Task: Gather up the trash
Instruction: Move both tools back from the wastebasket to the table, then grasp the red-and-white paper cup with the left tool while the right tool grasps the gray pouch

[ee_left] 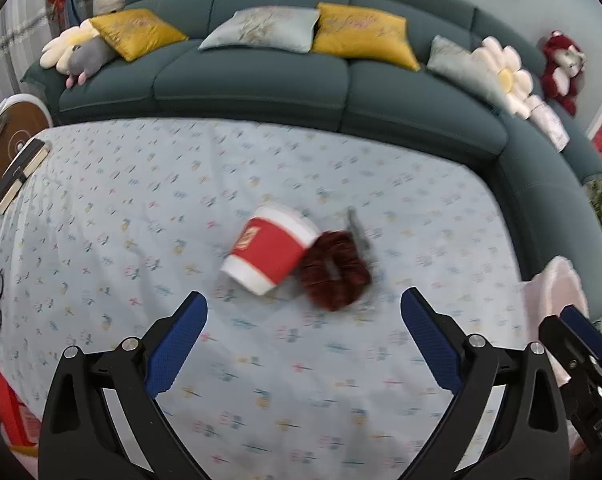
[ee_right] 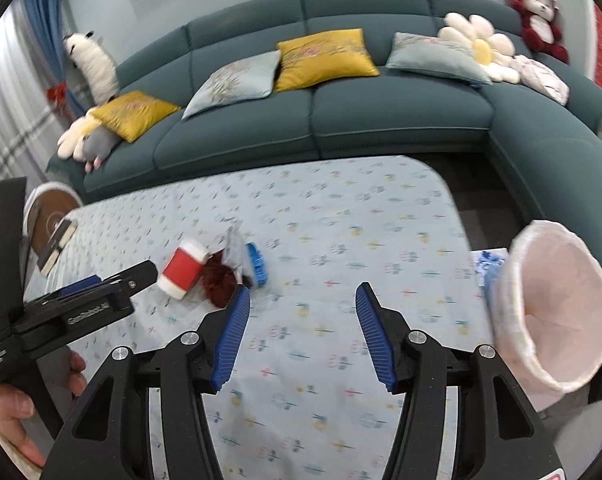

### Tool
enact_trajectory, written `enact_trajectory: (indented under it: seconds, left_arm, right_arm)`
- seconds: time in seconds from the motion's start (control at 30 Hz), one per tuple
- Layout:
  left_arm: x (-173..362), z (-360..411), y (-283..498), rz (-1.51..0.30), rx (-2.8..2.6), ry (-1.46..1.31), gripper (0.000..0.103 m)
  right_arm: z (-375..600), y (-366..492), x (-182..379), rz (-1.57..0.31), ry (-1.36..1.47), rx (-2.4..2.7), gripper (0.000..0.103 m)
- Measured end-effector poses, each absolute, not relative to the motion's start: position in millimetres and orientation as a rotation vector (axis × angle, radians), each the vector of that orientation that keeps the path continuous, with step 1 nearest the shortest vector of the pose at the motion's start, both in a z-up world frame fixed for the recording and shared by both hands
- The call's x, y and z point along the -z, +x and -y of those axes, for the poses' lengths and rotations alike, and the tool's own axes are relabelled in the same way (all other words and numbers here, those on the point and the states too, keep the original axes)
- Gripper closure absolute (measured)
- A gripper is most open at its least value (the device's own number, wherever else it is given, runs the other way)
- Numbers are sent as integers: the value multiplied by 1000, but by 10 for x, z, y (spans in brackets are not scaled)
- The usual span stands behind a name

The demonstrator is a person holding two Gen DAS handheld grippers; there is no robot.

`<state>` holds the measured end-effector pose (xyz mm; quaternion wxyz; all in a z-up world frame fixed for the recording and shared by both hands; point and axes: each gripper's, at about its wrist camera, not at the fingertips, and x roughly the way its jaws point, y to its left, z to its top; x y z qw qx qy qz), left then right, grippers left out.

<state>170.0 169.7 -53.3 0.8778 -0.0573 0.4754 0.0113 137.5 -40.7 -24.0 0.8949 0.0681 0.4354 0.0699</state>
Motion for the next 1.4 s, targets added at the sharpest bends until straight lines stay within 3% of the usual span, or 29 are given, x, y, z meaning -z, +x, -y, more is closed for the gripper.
enact_trajectory:
  seconds: [0.33,0.77,0.87,0.93,1.03,1.1,1.4]
  left_arm:
    - [1095,-2053,2103,-1106,-36,-93,10]
    - [1510,-2112,2409,-1129,33,-97,13]
    - [1579,-2140,2446,-1140,34,-111,22]
    - [1607,-2151,2449,-1143,39,-117,32]
    - [1628,-2133,2453,-1147,42,-104,34]
    - [1607,-2114,2442,-1140,50,-102,42]
    - [1284,-1919,2288,-1080,70,-63,46]
  right_arm:
    - [-112,1772,653,-963,108,-202,49]
    - [-487,2366,1128,-1034,74,-236,49]
    - [-537,2444,1211,-1043,65,-237,54]
    - [-549,2479,1262,-1055,64,-239,64]
    - [-538,2500,1327,-1074,72,-242,79]
    - [-525,2503,1348,-1078,71,-242,91]
    - [-291,2280,1086,-1028,116,-239,95]
